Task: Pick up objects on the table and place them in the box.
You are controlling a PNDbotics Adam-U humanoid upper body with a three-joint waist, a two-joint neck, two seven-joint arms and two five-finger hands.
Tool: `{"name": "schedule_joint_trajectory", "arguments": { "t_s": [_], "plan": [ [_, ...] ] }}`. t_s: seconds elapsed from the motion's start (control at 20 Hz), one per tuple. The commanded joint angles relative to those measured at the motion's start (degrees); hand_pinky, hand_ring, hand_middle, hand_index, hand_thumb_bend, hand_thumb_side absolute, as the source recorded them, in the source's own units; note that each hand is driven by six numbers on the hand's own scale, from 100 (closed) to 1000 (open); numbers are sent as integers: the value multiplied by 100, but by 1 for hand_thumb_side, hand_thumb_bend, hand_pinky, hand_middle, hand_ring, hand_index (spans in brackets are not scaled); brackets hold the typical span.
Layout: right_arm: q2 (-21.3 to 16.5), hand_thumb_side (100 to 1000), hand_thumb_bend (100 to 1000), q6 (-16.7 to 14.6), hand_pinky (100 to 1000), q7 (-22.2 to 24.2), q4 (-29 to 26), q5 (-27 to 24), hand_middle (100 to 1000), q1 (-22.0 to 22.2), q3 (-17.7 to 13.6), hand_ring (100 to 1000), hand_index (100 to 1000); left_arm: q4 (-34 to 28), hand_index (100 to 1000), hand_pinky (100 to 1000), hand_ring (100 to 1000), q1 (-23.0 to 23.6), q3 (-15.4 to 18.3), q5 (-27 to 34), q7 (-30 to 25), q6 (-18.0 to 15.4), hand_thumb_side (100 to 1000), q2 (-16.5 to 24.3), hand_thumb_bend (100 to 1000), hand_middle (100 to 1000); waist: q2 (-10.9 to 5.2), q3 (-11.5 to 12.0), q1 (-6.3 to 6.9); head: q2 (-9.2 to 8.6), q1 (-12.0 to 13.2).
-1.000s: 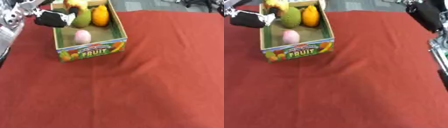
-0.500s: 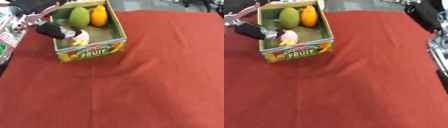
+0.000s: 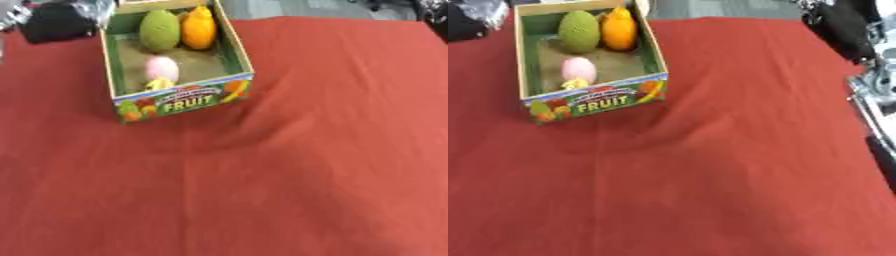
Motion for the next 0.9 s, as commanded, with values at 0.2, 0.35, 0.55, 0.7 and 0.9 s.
{"name": "schedule_joint_trajectory", "arguments": {
  "t_s": [0.2, 0.35, 0.55, 0.7, 0.9],
  "plan": [
    [-140, 579, 100, -168, 871, -126, -85, 66, 644, -78, -160, 782, 833, -1673, 834, 811, 786, 775, 861, 2031, 1804, 21, 700, 909, 100, 745, -204, 100, -4, -27, -157],
    [-74, 572, 100, -292, 869, -163, -85, 118, 648, -119, -189, 784, 834, -1710, 842, 806, 783, 1390, 1108, 2763, 2535, -663, 709, 1162, 100, 746, -204, 154, -23, -54, -233],
    [48, 564, 100, -490, 868, -226, -85, 223, 655, -174, -227, 787, 835, -1715, 851, 806, 785, 2189, 1411, 3206, 3218, -1589, 751, 1196, 100, 752, -198, 197, -61, -88, -271],
    [185, 565, 100, -690, 866, -258, -85, 331, 662, -224, -252, 791, 835, -1715, 856, 806, 788, 2700, 1581, 3243, 3556, -2015, 765, 1012, 100, 755, -192, 207, -74, -123, -249],
    [442, 565, 100, -969, 864, -297, -85, 503, 673, -346, -315, 797, 833, -1715, 862, 805, 787, 3116, 1680, 3275, 3715, -2132, 785, 608, 100, 756, -196, 209, -75, -163, -206]
  ]
}}
